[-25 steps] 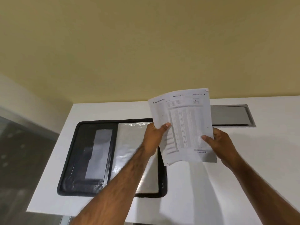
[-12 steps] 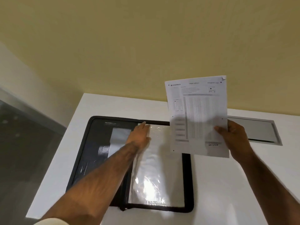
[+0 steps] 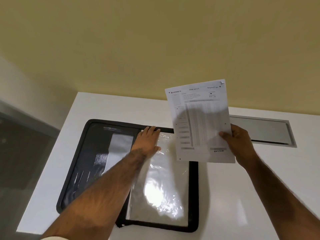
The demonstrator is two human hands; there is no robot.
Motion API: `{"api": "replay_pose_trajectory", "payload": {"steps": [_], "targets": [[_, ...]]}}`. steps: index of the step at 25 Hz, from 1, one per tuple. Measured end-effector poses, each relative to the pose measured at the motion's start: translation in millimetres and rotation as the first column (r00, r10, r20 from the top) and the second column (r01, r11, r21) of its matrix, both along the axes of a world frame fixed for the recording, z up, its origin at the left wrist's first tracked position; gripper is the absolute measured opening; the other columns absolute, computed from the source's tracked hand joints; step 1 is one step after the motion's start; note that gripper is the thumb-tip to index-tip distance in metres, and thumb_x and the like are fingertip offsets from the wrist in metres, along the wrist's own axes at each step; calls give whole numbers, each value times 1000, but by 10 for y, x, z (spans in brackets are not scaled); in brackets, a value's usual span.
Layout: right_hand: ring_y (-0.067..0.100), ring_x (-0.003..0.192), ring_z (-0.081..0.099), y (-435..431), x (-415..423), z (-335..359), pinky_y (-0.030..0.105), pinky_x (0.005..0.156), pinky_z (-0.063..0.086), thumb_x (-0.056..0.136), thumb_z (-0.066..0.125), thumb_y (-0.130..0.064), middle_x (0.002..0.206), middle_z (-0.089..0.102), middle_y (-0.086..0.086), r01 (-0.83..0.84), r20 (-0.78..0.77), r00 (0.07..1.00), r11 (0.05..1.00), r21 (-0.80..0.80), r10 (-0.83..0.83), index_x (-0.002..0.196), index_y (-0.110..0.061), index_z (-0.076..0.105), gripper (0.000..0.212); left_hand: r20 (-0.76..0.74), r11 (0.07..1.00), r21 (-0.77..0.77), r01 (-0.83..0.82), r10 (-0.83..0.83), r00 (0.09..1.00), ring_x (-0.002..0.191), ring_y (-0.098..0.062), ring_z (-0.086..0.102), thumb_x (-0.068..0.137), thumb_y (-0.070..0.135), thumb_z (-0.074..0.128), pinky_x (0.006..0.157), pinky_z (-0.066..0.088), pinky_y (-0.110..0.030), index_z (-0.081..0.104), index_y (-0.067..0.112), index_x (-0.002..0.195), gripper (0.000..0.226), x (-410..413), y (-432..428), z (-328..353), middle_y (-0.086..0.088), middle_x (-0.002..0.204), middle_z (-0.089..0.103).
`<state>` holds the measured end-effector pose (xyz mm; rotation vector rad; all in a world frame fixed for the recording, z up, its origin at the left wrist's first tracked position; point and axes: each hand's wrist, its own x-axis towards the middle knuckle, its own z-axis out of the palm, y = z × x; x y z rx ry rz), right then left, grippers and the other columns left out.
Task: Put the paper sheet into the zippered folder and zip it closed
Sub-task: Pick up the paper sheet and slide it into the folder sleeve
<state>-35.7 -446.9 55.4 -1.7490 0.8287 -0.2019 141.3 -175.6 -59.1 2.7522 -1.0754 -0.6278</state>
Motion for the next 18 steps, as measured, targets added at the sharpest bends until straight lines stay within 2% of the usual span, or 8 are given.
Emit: {"api": "replay_pose_trajectory", "payload": {"steps": [4,7,8,10,12,13,15,18], "targets": [[18,81,68,25,63,-14,27,65,50,92,60,-2,93,72,-2,-8,1,1000,1000,11,8,111,-18,70,26,32,1000,5,16,-16,999,153,-28,15,94,47,59,122,22,-46,28,23,154,72,-153,98,-38,-4,165,20],[15,79,68,32,139,-17,25,63,49,92,60,-3,92,72,-5,-9,-3,1000,1000,3,9,108,-20,69,25,92,998,-53,-27,31,995,148,-30,28,95,43,57,117,29,-47,47,23,139,49,-239,157,-95,-8,160,31],[15,79,68,34,168,-13,25,62,50,92,60,-4,92,72,-5,-14,-6,1000,1000,-2,14,107,-21,69,24,136,995,-91,-32,44,990,140,-30,39,95,41,57,112,34,-45,55,23,128,38,-231,152,-98,-9,152,42],[11,77,68,17,239,4,18,59,51,92,60,-3,90,71,-6,-21,-9,1000,1000,-15,21,105,-21,69,24,193,989,-137,-65,91,977,114,-28,57,95,34,54,93,44,-40,66,22,108,21,-134,94,-78,-4,124,60],[10,78,68,-19,337,29,15,59,51,92,60,-3,90,72,-5,-30,6,1000,999,-35,30,106,-19,70,24,237,991,-106,-85,108,965,93,-26,60,92,27,52,74,42,-37,68,22,96,17,-9,9,-13,0,100,63],[12,80,69,-44,394,42,18,62,52,92,60,-4,91,72,-3,-33,15,999,998,-47,34,107,-18,70,23,253,993,-91,-78,99,962,88,-26,59,91,24,52,69,39,-36,68,20,93,17,37,-28,20,0,95,63],[11,82,69,-86,515,80,21,65,52,92,60,-5,95,72,-1,-33,33,999,997,-66,36,110,-15,71,23,257,994,-98,-54,77,963,83,-26,58,90,21,52,67,40,-36,66,18,90,15,90,-65,63,-2,90,63],[-3,75,65,-112,677,159,8,57,49,93,60,-5,95,70,-3,-55,45,997,990,-129,61,114,-15,69,25,214,990,-132,-47,75,974,80,-28,57,90,19,52,68,46,-39,60,18,84,10,57,-52,102,-3,84,63]]}}
